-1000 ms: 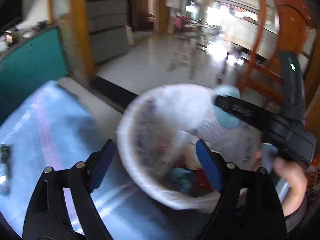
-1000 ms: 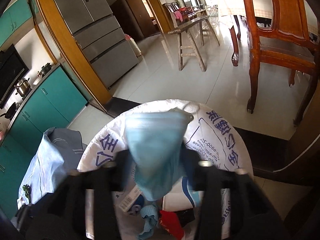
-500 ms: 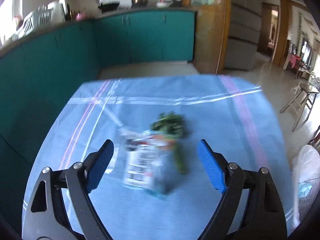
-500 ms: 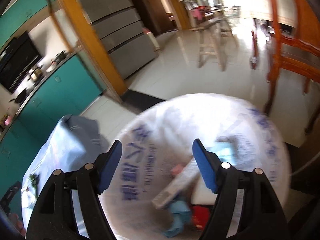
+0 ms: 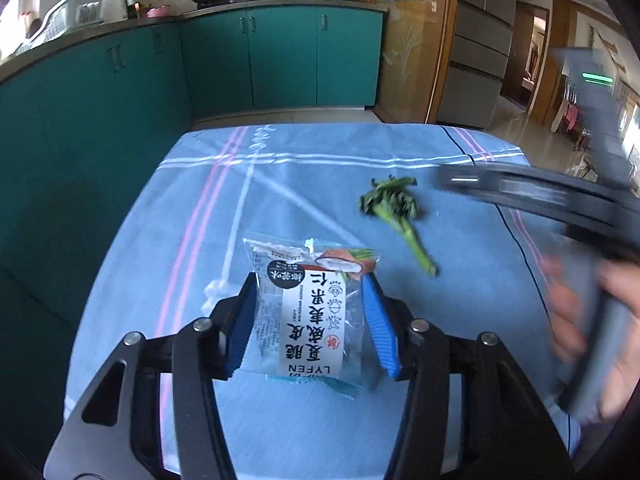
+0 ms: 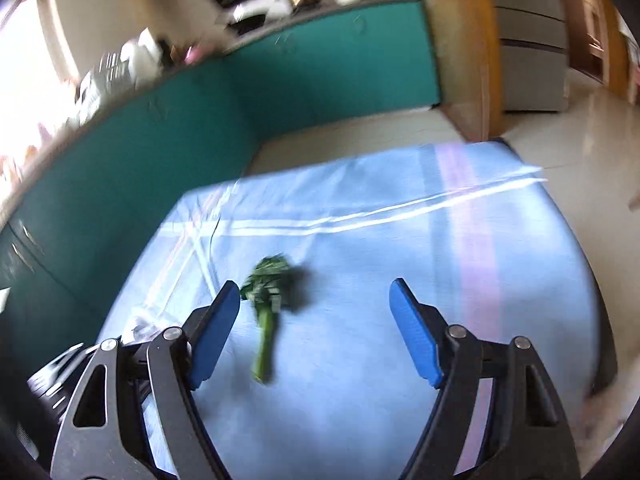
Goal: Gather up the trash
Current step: 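Move both open grippers back over the table, then grasp the green vegetable stalk with the right gripper while the left grasps the snack bag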
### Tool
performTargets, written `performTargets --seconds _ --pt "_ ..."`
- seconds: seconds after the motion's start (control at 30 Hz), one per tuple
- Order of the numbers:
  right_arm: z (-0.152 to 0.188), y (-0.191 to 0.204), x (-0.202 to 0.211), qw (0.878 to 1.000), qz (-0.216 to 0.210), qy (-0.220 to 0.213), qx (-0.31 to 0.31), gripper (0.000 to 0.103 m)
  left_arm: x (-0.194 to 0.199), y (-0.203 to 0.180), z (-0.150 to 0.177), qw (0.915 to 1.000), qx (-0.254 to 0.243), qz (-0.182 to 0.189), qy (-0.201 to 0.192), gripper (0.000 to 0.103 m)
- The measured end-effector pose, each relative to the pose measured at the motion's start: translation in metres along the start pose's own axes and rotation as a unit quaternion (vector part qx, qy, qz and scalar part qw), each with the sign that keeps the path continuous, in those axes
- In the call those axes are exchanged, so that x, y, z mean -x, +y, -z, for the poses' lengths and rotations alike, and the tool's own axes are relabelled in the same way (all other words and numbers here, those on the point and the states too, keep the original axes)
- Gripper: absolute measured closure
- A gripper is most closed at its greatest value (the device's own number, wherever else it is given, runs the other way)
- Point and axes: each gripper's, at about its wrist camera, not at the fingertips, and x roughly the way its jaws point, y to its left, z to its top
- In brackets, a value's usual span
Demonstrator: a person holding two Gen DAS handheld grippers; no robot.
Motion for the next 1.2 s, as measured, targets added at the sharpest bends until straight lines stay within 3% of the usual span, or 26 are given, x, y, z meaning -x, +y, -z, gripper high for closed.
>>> performTargets --seconds 0.23,0.33,0.4,0.47,0.57,0.8,0.93,1.2 --pt "-0.002 0.048 -0.055 0.996 0.039 0.047 0.06 0.029 0.033 0.034 0.024 0.9996 -0.005 -0.028 0.003 0.05" --pt "0.004 0.061 -0.062 0.992 0.066 0.052 0.092 0.042 0.038 0.046 0.027 0.9994 0.006 -0.034 0.003 0.05" --pt "0.004 0.059 -0.06 0.994 0.05 0.051 0.084 0.049 0.041 0.048 0.028 0.9993 0.011 -0.034 0.002 0.05" --pt "0.005 0.052 -0.058 0.995 0.051 0.048 0.071 0.072 0.043 0.048 0.029 0.9994 0.011 -0.033 0.0 0.05" --pt "0.008 0.05 -0.055 0.995 0.049 0.044 0.075 0.084 0.044 0.044 0.03 0.9996 0.007 -0.027 0.0 0.05" --pt "0.029 0.039 -0.004 0.998 0.003 0.039 0.049 0.085 0.052 0.028 0.032 0.9999 -0.009 -0.009 -0.005 0.05" --pt "0.049 0.023 0.035 0.999 -0.006 0.016 0.051 0.085 0.055 0.016 0.035 0.9998 -0.019 0.005 -0.006 0.05" --pt "0.093 -0.04 0.095 1.0 0.015 -0.017 -0.01 0.085 0.052 -0.007 0.045 0.999 -0.039 0.019 0.01 0.05"
